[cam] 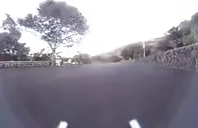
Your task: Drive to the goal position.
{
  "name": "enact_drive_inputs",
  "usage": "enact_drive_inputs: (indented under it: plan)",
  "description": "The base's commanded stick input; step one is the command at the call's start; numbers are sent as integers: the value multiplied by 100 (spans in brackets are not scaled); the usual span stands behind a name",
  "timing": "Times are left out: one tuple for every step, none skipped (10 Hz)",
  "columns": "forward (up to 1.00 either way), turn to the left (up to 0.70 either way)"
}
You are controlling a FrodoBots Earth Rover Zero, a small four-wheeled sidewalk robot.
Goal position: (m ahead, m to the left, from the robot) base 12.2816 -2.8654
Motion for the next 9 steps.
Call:
enact_drive_inputs:
  plan:
    - [70, 0]
    - [70, 0]
    - [70, 0]
    - [70, 0]
    - [70, 0]
    - [70, 0]
    - [70, 0]
    - [70, 0]
    - [70, 0]
